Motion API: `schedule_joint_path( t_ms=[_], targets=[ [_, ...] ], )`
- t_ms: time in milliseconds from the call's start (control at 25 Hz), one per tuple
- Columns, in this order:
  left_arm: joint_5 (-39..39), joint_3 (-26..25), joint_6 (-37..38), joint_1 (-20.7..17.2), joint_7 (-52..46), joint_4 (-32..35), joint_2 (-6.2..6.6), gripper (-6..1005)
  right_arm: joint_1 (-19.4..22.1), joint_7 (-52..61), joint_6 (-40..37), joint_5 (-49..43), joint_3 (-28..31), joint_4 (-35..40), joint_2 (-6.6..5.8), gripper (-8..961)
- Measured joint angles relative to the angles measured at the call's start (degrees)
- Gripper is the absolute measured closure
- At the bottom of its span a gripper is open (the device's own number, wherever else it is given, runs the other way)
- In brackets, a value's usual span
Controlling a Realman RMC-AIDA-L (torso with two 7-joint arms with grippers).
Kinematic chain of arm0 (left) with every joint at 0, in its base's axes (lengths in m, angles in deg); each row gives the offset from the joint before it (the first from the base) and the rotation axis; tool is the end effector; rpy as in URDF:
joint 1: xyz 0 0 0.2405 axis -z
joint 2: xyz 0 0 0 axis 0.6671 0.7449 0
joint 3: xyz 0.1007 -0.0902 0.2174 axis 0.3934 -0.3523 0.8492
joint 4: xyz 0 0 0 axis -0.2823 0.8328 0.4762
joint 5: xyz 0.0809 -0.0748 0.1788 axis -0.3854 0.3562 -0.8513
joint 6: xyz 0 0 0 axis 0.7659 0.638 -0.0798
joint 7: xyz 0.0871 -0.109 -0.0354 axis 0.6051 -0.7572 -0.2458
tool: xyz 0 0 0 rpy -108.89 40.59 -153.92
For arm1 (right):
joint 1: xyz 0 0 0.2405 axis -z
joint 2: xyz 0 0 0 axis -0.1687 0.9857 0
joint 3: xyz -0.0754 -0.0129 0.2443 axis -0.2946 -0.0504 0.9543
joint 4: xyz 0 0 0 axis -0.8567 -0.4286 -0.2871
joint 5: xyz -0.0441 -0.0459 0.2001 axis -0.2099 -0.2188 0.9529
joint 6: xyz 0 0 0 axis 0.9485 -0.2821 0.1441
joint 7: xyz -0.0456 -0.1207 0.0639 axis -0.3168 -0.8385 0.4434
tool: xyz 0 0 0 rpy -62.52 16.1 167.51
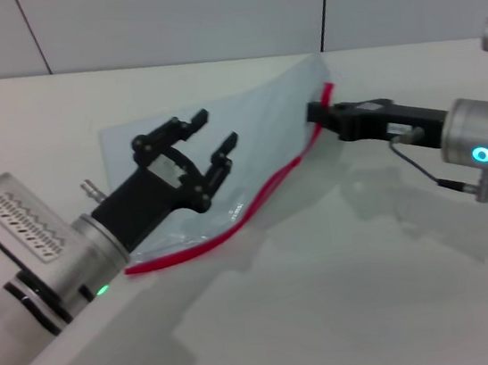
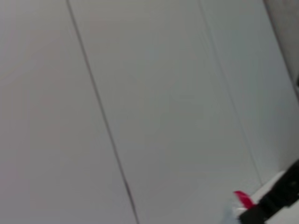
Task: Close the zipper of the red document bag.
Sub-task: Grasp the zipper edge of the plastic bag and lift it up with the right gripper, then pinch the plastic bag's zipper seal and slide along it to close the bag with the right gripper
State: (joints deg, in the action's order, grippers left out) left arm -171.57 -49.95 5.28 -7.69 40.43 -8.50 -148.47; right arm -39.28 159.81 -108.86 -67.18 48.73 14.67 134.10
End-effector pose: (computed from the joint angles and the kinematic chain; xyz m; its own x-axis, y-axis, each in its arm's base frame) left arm -0.2611 0.3237 -0.0584 0.8074 -0.2517 0.5336 0.2823 -0.6294 -0.7240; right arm 0.2207 0.4016 -0.0658 0.5273 -0.5469 -0.6502 -0.7713 -0.6292 -0.0962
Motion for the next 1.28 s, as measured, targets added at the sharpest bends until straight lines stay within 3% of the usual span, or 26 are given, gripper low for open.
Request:
schedule_joint_path(
  t_ms=[320, 640, 1280],
  targets=[
    [-2.67, 1.08, -2.87, 1.82, 8.59, -3.62, -0.25, 563, -3.6, -1.98, -0.35, 0.0, 0.0, -3.29, 0.01, 935],
    [-2.37, 0.47, -5.25, 1.98, 17.61, -6.42, -0.4, 561, -4.16, -2.31, -2.63, -0.1, 0.0, -3.86, 0.01, 933],
    [-2.18, -1.1, -5.26, 0.83, 22.04, -6.61, -0.39, 558, -4.1, -2.34, -4.87, -0.44, -0.36, -3.94, -0.08, 930]
  ],
)
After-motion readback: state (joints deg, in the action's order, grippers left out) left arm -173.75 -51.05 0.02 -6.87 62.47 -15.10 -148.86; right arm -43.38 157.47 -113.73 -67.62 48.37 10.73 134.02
